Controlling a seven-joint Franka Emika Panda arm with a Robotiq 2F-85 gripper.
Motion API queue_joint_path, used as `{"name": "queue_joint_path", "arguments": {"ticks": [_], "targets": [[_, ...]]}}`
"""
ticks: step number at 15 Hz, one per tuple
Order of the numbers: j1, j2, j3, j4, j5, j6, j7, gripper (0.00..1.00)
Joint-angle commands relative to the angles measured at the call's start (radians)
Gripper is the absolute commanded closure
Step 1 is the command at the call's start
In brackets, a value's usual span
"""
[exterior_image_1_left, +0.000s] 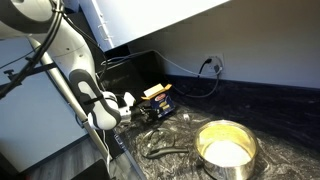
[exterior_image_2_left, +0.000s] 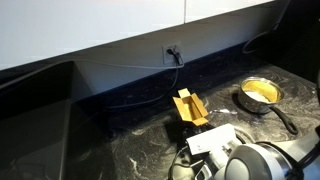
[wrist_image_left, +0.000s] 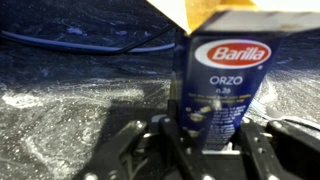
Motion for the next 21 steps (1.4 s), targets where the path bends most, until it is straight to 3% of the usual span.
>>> {"name": "queue_joint_path", "arguments": {"ticks": [1,9,10,12,17,21], "targets": [[0.0,0.034,-0.01,0.05,-0.012,0.038,-0.006,0.82],[0.005,0.08,-0.01,0.094,-0.016,0.034,0.037,0.8],[0.006,0.081,-0.01,0.096,-0.015,0.033,0.037,0.33],[0.006,0.077,-0.009,0.094,-0.013,0.031,0.04,0.34],[0.002,0.025,0.003,0.059,0.02,0.04,0.035,0.01],[-0.002,-0.049,0.022,0.007,0.064,0.072,0.001,0.0]]}}
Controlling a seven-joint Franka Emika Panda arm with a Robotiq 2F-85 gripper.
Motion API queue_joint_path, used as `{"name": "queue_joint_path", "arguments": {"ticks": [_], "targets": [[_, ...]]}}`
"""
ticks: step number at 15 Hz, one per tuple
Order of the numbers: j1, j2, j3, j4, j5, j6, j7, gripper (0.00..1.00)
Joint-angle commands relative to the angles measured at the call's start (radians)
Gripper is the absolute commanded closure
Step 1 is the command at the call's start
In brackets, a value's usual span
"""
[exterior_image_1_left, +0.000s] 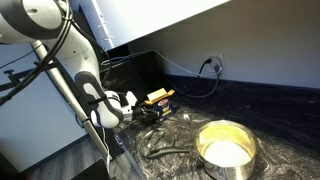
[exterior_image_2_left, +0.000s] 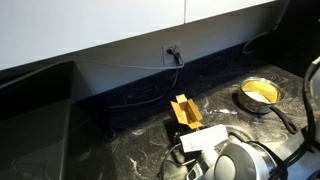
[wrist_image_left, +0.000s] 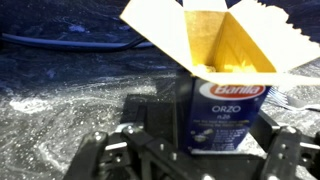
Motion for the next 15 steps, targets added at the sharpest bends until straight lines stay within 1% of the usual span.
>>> {"name": "queue_joint_path", "arguments": {"ticks": [1,3,8,12,15], "targets": [[-0.005,-0.125,0.018,-0.089,0.043,0.064,-0.026,0.0],[-0.008,-0.178,0.026,-0.126,0.075,0.098,-0.058,0.0],[-0.025,-0.323,0.031,-0.211,0.146,0.247,-0.162,0.0],[-0.049,-0.416,0.027,-0.259,0.161,0.422,-0.217,0.0],[-0.061,-0.475,0.02,-0.294,0.191,0.525,-0.263,0.0]]}}
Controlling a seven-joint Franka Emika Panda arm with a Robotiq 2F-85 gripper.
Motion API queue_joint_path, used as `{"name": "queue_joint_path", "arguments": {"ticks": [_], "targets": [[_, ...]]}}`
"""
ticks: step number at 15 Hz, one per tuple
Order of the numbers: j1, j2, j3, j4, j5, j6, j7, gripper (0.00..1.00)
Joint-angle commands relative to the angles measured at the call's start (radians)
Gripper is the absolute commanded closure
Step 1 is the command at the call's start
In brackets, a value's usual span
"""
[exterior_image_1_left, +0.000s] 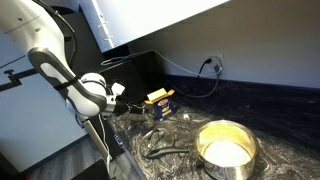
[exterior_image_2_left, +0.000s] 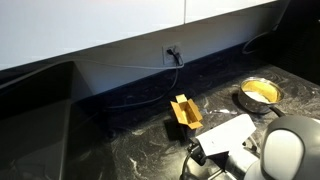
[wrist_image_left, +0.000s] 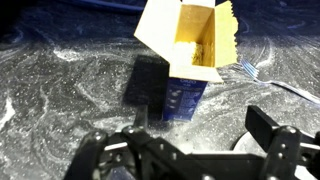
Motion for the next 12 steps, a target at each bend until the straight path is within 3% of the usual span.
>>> {"name": "queue_joint_path", "arguments": {"ticks": [1,8,12], "targets": [[-0.021,-0.115,-0.004,-0.074,0.082,0.115,-0.087,0.0],[-0.068,-0.291,-0.038,-0.16,0.313,0.241,-0.331,0.0],[-0.111,-0.376,-0.099,-0.178,0.391,0.336,-0.466,0.0]]}}
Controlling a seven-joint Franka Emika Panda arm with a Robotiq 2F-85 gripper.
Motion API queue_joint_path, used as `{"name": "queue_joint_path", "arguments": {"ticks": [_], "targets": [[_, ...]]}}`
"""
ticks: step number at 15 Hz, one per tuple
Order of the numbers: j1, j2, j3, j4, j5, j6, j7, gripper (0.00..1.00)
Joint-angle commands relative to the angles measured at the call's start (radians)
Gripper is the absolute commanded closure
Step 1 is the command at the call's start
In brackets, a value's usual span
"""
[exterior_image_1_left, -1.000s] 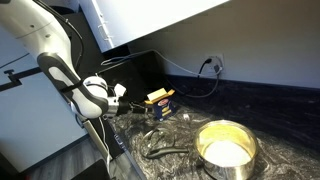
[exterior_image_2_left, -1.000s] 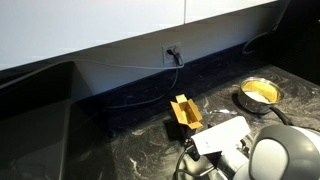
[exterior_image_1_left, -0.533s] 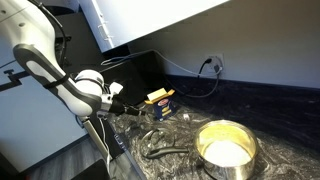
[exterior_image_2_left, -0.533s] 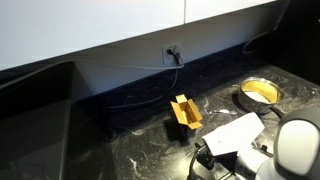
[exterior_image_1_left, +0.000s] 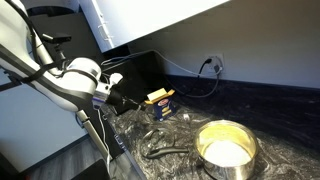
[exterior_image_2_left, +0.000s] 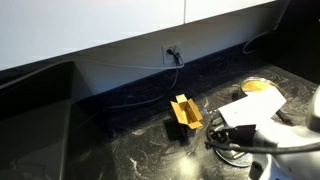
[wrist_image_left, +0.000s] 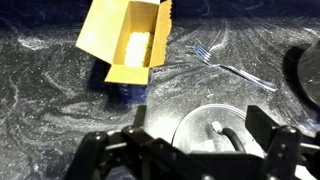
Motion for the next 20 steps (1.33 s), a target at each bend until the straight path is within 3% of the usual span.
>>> {"name": "queue_joint_path", "arguments": {"ticks": [1,3,4,8,11,20], "targets": [[-0.046,-0.109,-0.062,-0.041,0.067,0.118,-0.137,0.0],[-0.057,-0.133,-0.081,-0.045,0.118,0.093,-0.186,0.0],[-0.043,-0.075,-0.071,-0.014,0.069,0.084,-0.131,0.0],[-0.052,-0.097,-0.085,-0.022,0.09,0.084,-0.16,0.0],[-0.047,-0.097,-0.083,-0.01,0.146,0.105,-0.076,0.0],[-0.065,-0.143,-0.125,-0.085,0.603,0.104,-0.047,0.0]]}}
